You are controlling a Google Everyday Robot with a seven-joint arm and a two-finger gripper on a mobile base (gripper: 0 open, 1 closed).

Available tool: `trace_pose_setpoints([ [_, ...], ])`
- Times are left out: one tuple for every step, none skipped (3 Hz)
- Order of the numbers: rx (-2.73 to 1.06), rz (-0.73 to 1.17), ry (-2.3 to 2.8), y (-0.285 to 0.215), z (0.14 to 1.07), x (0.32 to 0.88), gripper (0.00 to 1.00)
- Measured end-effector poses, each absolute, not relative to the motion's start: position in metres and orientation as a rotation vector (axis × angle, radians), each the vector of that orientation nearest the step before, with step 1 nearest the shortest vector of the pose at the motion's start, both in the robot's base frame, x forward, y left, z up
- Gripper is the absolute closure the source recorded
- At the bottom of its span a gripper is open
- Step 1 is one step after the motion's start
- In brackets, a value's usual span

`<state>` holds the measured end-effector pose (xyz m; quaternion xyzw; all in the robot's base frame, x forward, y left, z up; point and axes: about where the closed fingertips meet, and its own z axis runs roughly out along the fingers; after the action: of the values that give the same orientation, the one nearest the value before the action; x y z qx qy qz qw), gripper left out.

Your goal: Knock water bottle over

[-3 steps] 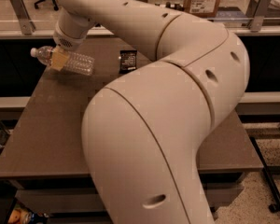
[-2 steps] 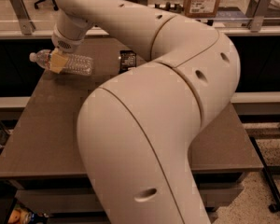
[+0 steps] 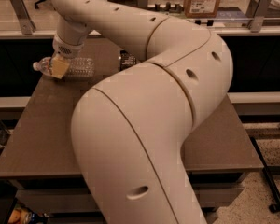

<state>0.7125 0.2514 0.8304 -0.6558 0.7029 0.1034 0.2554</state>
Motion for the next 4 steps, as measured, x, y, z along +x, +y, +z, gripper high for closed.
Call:
trace_pose_setpoints([
  [-1.781, 0.281, 1.908, 0.2514, 0.8347, 0.7125, 0.82],
  [-1.781, 0.281, 1.909, 0.2514, 0.8347, 0.7125, 0.58],
  [-1.782, 0.282, 1.91, 0.2518, 0.8342, 0.7123, 0.36],
  [-1.782, 0.282, 1.91, 0.2518, 0.8343, 0.7123, 0.12],
])
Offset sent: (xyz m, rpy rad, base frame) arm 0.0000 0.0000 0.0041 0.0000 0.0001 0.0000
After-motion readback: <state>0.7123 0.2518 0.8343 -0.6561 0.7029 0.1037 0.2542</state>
